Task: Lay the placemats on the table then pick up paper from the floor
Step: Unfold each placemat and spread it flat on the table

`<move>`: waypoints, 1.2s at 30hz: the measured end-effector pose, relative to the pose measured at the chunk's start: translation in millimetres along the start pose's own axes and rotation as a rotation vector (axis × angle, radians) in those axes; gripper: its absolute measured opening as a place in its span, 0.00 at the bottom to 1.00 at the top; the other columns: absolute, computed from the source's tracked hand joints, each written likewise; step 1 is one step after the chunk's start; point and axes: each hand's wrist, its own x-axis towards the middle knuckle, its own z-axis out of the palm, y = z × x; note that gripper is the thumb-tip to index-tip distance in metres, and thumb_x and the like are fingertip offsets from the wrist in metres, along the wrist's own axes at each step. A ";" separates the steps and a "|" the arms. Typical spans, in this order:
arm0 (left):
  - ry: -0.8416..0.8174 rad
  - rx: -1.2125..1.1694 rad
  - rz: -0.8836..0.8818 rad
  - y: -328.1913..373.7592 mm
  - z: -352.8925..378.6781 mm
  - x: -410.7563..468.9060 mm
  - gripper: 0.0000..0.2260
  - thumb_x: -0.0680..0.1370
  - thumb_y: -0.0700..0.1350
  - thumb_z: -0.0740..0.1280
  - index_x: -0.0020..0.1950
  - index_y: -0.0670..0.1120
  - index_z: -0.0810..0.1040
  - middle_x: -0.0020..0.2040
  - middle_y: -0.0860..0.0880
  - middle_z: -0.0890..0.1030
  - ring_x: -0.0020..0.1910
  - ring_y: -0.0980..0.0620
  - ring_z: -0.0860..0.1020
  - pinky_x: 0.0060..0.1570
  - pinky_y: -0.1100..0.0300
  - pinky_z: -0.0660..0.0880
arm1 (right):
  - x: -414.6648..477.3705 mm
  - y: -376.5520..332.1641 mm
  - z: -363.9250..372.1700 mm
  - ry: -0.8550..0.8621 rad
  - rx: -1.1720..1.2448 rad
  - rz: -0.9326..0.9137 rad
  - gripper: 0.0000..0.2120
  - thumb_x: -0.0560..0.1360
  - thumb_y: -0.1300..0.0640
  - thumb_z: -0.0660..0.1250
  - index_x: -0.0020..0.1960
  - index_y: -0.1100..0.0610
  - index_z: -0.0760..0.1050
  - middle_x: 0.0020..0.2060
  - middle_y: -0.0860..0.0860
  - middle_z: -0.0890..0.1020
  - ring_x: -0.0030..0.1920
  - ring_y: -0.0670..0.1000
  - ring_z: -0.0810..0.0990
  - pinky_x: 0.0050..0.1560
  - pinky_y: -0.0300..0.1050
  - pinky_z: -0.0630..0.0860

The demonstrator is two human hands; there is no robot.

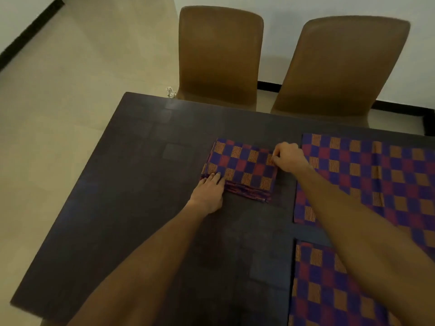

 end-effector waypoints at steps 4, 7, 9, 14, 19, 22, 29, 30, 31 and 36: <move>0.033 -0.036 -0.016 9.3 -7.6 3.3 0.25 0.82 0.49 0.60 0.77 0.41 0.62 0.79 0.39 0.59 0.78 0.40 0.59 0.76 0.45 0.58 | -8.0 -4.5 2.8 0.146 0.107 -0.029 0.06 0.75 0.59 0.68 0.50 0.54 0.73 0.46 0.53 0.78 0.51 0.56 0.77 0.54 0.58 0.77; 0.099 -0.225 0.000 34.5 -23.0 2.1 0.25 0.82 0.54 0.61 0.74 0.41 0.65 0.77 0.39 0.62 0.73 0.38 0.67 0.70 0.43 0.65 | -22.9 -23.0 -1.5 0.185 0.369 -0.032 0.08 0.74 0.60 0.70 0.52 0.54 0.76 0.46 0.51 0.81 0.47 0.50 0.78 0.50 0.51 0.80; 0.214 -0.403 0.062 54.9 -36.0 -1.2 0.27 0.80 0.57 0.63 0.73 0.42 0.65 0.74 0.40 0.65 0.70 0.39 0.69 0.66 0.43 0.69 | -37.7 -37.7 -6.8 0.213 0.526 -0.045 0.08 0.72 0.60 0.72 0.50 0.54 0.77 0.44 0.51 0.82 0.46 0.50 0.81 0.49 0.52 0.82; 0.486 -0.740 0.140 77.5 -73.7 -22.6 0.16 0.78 0.44 0.69 0.64 0.43 0.72 0.62 0.44 0.76 0.60 0.45 0.76 0.57 0.53 0.76 | -85.7 -64.7 -27.6 0.237 0.815 -0.084 0.08 0.73 0.58 0.73 0.49 0.51 0.76 0.45 0.54 0.84 0.46 0.52 0.84 0.45 0.50 0.82; 0.674 -0.920 0.308 78.4 -92.7 -64.4 0.07 0.78 0.37 0.67 0.56 0.41 0.81 0.48 0.46 0.86 0.48 0.51 0.84 0.50 0.53 0.80 | -157.2 -78.0 -55.0 0.306 1.031 -0.174 0.16 0.73 0.56 0.75 0.57 0.59 0.76 0.46 0.55 0.85 0.47 0.50 0.84 0.44 0.40 0.81; 0.675 -0.956 0.331 72.5 -93.1 -79.8 0.10 0.79 0.40 0.64 0.57 0.40 0.82 0.52 0.45 0.85 0.53 0.50 0.83 0.54 0.50 0.80 | -193.0 -79.7 -52.3 0.253 0.878 -0.219 0.19 0.71 0.50 0.76 0.59 0.53 0.77 0.52 0.46 0.83 0.53 0.43 0.82 0.52 0.38 0.79; 0.664 -0.861 0.396 89.2 -101.8 -157.6 0.09 0.81 0.35 0.61 0.54 0.40 0.81 0.49 0.47 0.83 0.49 0.51 0.81 0.51 0.58 0.77 | -272.9 -85.6 -47.5 0.373 0.581 -0.178 0.07 0.81 0.58 0.59 0.53 0.56 0.76 0.42 0.46 0.79 0.44 0.45 0.78 0.40 0.39 0.74; 0.713 -0.817 0.383 89.3 -103.5 -169.2 0.09 0.81 0.35 0.61 0.54 0.40 0.81 0.49 0.47 0.83 0.49 0.50 0.81 0.51 0.58 0.77 | -284.0 -85.1 -49.0 0.344 0.584 -0.179 0.07 0.82 0.58 0.58 0.54 0.56 0.75 0.43 0.47 0.78 0.44 0.45 0.78 0.41 0.39 0.74; 0.760 -0.742 0.361 88.6 -106.2 -182.0 0.10 0.81 0.35 0.61 0.55 0.41 0.80 0.50 0.46 0.83 0.50 0.49 0.81 0.52 0.57 0.77 | -294.4 -84.5 -50.9 0.307 0.591 -0.185 0.07 0.82 0.58 0.58 0.55 0.56 0.74 0.44 0.48 0.79 0.46 0.46 0.78 0.43 0.41 0.76; 0.989 -0.309 0.290 80.9 -100.4 -238.7 0.08 0.77 0.35 0.65 0.53 0.42 0.78 0.52 0.45 0.78 0.52 0.47 0.76 0.55 0.51 0.73 | -335.7 -87.7 -53.4 0.162 0.767 -0.226 0.09 0.81 0.60 0.60 0.55 0.56 0.79 0.51 0.53 0.83 0.54 0.51 0.82 0.54 0.48 0.80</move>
